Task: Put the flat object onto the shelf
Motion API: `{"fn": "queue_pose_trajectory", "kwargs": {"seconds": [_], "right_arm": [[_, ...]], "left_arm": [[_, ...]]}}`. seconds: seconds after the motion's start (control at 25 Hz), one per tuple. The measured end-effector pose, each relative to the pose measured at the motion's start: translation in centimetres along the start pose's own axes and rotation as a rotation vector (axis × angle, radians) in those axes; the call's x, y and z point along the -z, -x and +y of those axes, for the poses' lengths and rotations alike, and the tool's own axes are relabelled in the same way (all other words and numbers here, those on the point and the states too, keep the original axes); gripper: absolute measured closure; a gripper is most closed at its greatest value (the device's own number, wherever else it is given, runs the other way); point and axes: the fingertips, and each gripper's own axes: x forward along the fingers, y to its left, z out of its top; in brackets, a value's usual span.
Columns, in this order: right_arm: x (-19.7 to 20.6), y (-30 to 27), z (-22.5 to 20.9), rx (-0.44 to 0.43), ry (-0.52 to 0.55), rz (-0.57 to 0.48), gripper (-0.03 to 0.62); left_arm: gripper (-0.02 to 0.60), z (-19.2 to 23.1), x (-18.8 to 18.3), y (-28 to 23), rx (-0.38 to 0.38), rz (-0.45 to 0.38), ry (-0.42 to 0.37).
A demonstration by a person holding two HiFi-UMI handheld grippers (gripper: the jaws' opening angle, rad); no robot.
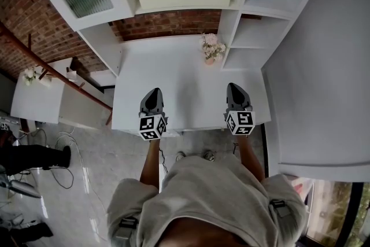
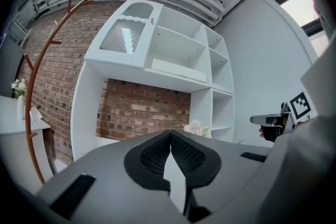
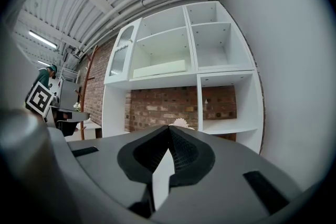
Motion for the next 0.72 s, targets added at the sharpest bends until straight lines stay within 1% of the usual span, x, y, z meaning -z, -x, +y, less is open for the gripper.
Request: {"fn": "queue_pose_trajectory", "kwargs": {"seconds": [0.24, 0.72], "right_arm": [[-0.07, -0.11, -0.29, 0.006, -0.004, 0.001, 0.565], [-0.18, -0.48, -0.46, 0.004, -0.009, -0.002, 0.565]], "left_arm": [[0.565, 0.26, 0.03, -0.14, -0.008, 0.000, 0.023], [0.565, 0.20, 0.14, -0.38, -0.003, 0.006, 0.023]]}}
